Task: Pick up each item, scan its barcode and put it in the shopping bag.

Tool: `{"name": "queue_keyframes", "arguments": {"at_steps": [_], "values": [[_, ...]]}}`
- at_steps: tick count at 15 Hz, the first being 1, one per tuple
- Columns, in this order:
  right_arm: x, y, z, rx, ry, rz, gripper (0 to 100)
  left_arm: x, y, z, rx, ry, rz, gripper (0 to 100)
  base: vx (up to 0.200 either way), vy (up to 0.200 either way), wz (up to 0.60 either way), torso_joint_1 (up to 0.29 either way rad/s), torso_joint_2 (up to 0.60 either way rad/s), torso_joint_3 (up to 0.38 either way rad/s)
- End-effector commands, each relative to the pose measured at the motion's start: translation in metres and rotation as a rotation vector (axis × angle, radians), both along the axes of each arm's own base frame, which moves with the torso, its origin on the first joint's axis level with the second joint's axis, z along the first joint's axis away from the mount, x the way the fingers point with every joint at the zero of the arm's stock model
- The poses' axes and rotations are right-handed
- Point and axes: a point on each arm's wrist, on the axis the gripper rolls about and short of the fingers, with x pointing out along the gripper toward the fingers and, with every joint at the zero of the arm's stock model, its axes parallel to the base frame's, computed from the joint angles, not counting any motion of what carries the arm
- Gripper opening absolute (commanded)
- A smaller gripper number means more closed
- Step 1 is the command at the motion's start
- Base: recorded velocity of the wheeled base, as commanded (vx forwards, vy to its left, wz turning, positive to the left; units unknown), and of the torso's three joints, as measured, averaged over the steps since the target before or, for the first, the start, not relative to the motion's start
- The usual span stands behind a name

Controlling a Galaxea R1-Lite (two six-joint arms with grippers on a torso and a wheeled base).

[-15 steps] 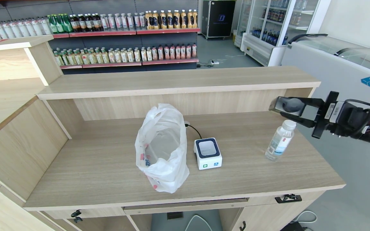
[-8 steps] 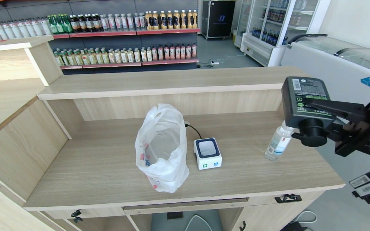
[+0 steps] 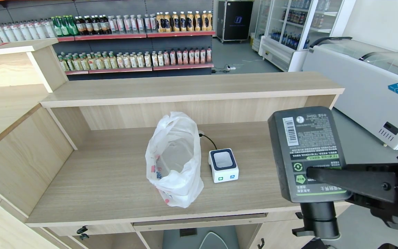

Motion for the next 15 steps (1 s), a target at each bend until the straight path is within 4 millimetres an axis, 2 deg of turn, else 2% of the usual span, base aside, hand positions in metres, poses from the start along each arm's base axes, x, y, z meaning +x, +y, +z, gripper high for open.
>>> {"name": "queue_keyframes", "arguments": {"at_steps": [1,7,12,15], "values": [[-0.025,-0.012,0.007,-0.014,-0.033,-0.042,0,0.000,0.000,0.000,0.000,0.002,-0.002,100,0.000,0.000,0.00,0.000,0.00,0.000],[-0.065,-0.034,0.006,-0.117,-0.001,-0.042,0,0.000,0.000,0.000,0.000,0.002,-0.002,100,0.000,0.000,0.00,0.000,0.00,0.000],[-0.058,-0.029,0.008,-0.126,-0.020,-0.035,0,0.000,0.000,0.000,0.000,0.002,0.000,100,0.000,0.000,0.00,0.000,0.00,0.000],[-0.057,-0.032,0.009,-0.124,-0.015,-0.066,0,0.000,0.000,0.000,0.000,0.002,0.000,100,0.000,0.000,0.00,0.000,0.00,0.000]]}}
